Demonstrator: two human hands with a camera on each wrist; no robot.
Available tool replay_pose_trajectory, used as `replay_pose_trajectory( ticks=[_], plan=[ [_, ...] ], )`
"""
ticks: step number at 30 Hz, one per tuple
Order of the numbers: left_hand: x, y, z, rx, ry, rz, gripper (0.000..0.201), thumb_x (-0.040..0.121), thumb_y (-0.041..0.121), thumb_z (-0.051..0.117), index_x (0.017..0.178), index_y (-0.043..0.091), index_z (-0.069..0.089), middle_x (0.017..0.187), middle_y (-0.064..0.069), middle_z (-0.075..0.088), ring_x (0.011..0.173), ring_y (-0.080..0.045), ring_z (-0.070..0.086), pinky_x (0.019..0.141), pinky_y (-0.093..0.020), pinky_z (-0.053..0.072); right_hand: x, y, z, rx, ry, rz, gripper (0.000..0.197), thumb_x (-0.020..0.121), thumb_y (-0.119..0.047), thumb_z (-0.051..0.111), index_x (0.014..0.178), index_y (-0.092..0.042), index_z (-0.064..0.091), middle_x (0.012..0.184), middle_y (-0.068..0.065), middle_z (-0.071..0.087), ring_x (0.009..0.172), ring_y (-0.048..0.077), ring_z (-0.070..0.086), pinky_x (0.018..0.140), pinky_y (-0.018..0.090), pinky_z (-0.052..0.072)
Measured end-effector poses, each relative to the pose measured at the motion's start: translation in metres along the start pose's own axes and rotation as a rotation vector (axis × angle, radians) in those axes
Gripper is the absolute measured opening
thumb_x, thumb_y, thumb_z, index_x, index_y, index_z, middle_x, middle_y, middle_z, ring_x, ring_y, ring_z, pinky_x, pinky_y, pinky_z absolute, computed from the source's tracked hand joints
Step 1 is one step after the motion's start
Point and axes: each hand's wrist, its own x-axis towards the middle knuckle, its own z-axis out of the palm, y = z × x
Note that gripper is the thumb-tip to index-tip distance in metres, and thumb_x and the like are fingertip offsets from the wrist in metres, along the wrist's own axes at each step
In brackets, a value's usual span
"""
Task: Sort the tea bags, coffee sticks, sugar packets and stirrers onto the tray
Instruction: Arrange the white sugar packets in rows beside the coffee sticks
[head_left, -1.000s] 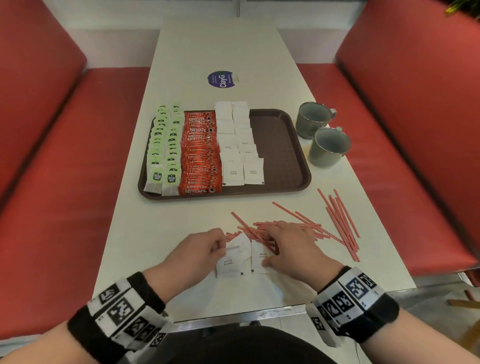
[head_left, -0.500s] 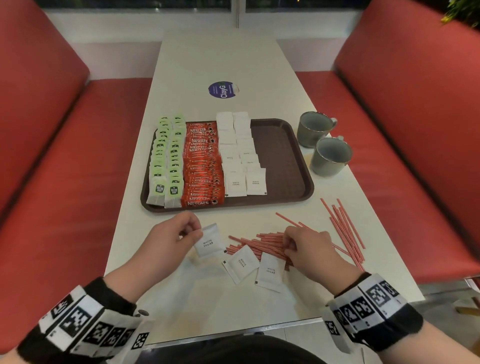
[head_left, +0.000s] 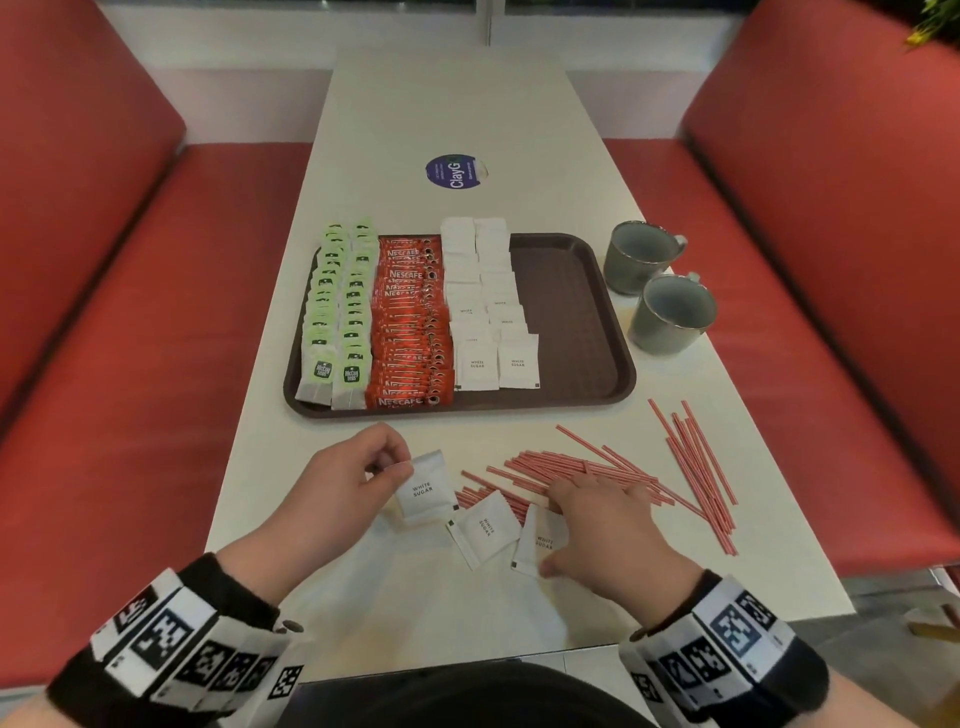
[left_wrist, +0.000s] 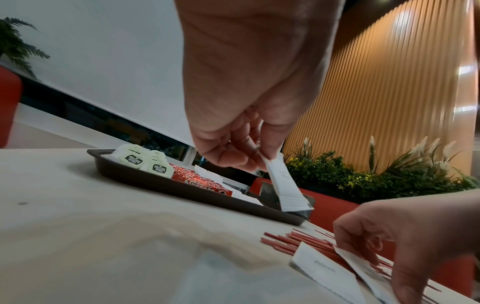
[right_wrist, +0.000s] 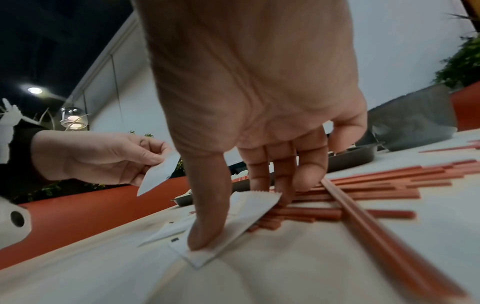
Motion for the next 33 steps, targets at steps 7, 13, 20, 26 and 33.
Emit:
replay_pose_trajectory(
  ticks=[7,13,20,26,33],
  plan=[
    [-0.001,-0.003,0.007,-0.007,-0.018,-0.021,0.019,0.089,0.019,0.062,0.075,0.029,0.056,0.072,0.005,0.062,0.063,0.0,0.05,0.059,-0.011,0.038,0.001,0.013,0.0,0.458,0.008,0.014,0.004,0.084,-0.022,0.061,0.084,-0.021,0.057,0.085,-0.004,0.06,0.085,0.021,0.059,0.068,0.033,0.041],
    [0.01,0.005,-0.001,-0.054,0.049,-0.005,0.016,0.087,0.017,0.064,0.076,0.027,0.058,0.071,0.008,0.06,0.063,-0.004,0.049,0.058,-0.01,0.037,0.001,0.047,-0.024,1.124,0.108,0.098,0.009,0.089,-0.006,0.061,0.083,-0.012,0.065,0.072,0.006,0.064,0.063,0.019,0.054,0.06,0.032,0.042],
    [0.072,0.052,-0.017,-0.023,0.168,0.121,0.014,0.09,0.017,0.06,0.08,0.026,0.058,0.075,0.009,0.058,0.069,-0.005,0.051,0.061,-0.017,0.039,0.055,0.057,-0.067,0.899,0.338,0.087,0.018,0.087,-0.01,0.062,0.08,-0.027,0.062,0.078,0.001,0.066,0.069,0.018,0.058,0.064,0.034,0.048],
    [0.142,0.076,0.007,0.211,0.052,0.14,0.01,0.094,0.013,0.051,0.095,0.016,0.061,0.088,-0.001,0.061,0.078,-0.016,0.056,0.066,-0.027,0.045,0.127,0.029,-0.094,0.697,0.332,-0.042,0.012,0.092,-0.013,0.055,0.091,-0.025,0.058,0.086,-0.004,0.062,0.075,0.01,0.057,0.056,0.018,0.037],
    [0.166,0.057,0.03,0.392,-0.098,0.013,0.017,0.09,0.004,0.048,0.096,0.014,0.06,0.103,-0.006,0.059,0.085,-0.018,0.05,0.068,-0.026,0.037,0.16,0.022,-0.084,0.513,0.126,-0.053,0.012,0.089,-0.011,0.058,0.1,-0.016,0.062,0.085,-0.006,0.053,0.083,0.013,0.051,0.066,0.019,0.036]
  ],
)
